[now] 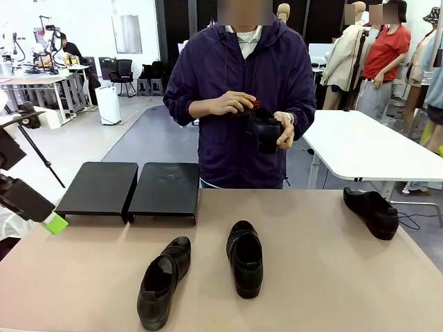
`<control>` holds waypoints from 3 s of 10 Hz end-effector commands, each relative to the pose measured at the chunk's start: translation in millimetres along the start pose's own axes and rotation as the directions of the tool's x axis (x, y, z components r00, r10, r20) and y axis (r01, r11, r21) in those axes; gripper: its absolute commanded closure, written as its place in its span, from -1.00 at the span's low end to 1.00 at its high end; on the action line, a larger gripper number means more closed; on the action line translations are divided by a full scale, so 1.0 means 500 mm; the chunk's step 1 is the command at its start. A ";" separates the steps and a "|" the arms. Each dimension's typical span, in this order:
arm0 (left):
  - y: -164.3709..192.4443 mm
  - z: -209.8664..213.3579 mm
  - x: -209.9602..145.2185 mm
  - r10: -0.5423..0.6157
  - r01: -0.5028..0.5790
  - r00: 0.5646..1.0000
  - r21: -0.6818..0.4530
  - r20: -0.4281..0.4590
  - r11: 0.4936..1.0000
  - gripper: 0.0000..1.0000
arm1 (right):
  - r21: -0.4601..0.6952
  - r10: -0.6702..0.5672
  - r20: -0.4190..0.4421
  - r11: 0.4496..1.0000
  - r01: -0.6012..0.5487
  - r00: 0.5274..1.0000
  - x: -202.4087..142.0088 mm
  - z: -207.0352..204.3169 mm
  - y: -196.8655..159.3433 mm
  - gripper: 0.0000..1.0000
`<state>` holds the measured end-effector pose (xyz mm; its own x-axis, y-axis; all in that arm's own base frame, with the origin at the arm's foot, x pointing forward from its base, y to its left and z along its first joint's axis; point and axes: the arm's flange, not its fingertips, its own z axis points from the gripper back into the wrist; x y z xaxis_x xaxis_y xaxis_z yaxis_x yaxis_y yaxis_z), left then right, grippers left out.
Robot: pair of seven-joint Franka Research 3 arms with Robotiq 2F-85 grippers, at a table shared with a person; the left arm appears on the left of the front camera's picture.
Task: Organize the shoes by placing them on the stand.
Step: Place the Shoe from the middle of the table onto the Shoes Stand.
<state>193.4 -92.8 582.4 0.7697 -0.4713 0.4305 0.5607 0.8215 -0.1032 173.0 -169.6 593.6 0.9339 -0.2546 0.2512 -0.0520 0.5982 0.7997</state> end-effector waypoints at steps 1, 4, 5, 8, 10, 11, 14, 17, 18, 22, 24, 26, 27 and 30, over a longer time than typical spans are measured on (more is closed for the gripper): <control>0.000 0.000 0.000 0.001 -0.001 1.000 -0.001 0.000 1.000 -1.00 | 0.026 0.024 0.005 0.999 -0.024 1.000 0.003 0.006 0.004 -1.00; -0.108 -0.075 0.064 0.113 -0.108 0.992 0.080 -0.060 0.991 -1.00 | 0.026 0.024 0.005 0.999 -0.024 1.000 0.003 0.006 0.004 -1.00; -0.136 -0.115 0.079 0.153 -0.147 0.986 0.088 -0.072 0.985 -1.00 | 0.026 0.024 0.005 0.999 -0.024 1.000 0.003 0.006 0.004 -1.00; -0.176 -0.241 0.127 0.215 -0.211 0.975 0.055 -0.059 0.976 -1.00 | 0.026 0.024 0.005 0.999 -0.024 1.000 0.003 0.006 0.004 -1.00; -0.188 -0.340 0.164 0.219 -0.209 0.971 0.102 -0.093 0.973 -1.00 | 0.026 0.024 0.005 0.999 -0.024 1.000 0.003 0.006 0.004 -1.00; -0.185 -0.374 0.174 0.208 -0.201 0.972 0.071 -0.109 0.977 -1.00 | 0.026 0.024 0.005 0.999 -0.024 1.000 0.003 0.006 0.004 -1.00; -0.169 -0.486 0.182 0.195 -0.190 0.976 0.061 -0.098 0.980 -1.00 | 0.026 0.024 0.005 0.999 -0.024 1.000 0.003 0.006 0.004 -1.00; -0.169 -0.576 0.176 0.188 -0.184 0.970 0.039 -0.156 0.982 -1.00 | 0.026 0.024 0.005 0.999 -0.024 1.000 0.003 0.006 0.004 -1.00; -0.167 -0.614 0.171 0.198 -0.195 0.963 0.032 -0.183 0.980 -1.00 | 0.026 0.024 0.005 0.999 -0.024 1.000 0.003 0.006 0.004 -1.00; -0.176 -0.671 0.164 0.188 -0.182 0.958 0.047 -0.218 0.982 0.19 | 0.026 0.024 0.005 0.999 -0.024 1.000 0.003 0.006 0.004 -1.00; -0.178 -0.670 0.165 0.180 -0.169 0.960 0.068 -0.215 0.983 1.00 | 0.026 0.024 0.005 0.999 -0.024 1.000 0.003 0.006 0.004 -1.00; -0.171 -0.669 0.164 0.199 -0.184 0.958 0.089 -0.208 0.979 1.00 | 0.026 0.024 0.005 0.999 -0.024 1.000 0.003 0.006 0.004 -1.00; -0.164 -0.665 0.163 0.221 -0.203 0.956 0.107 -0.194 0.973 1.00 | 0.026 0.024 0.005 0.999 -0.024 1.000 0.003 0.006 0.004 -1.00; -0.154 -0.656 0.162 0.240 -0.221 0.953 0.115 -0.186 0.968 1.00 | 0.026 0.024 0.005 0.999 -0.024 1.000 0.003 0.006 0.004 -1.00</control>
<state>315.9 -299.3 333.3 0.9202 -0.3326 0.2063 0.3592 0.9270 -0.1076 172.4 -170.2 593.5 0.9355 -0.2524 0.2473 -0.0504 0.5974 0.8003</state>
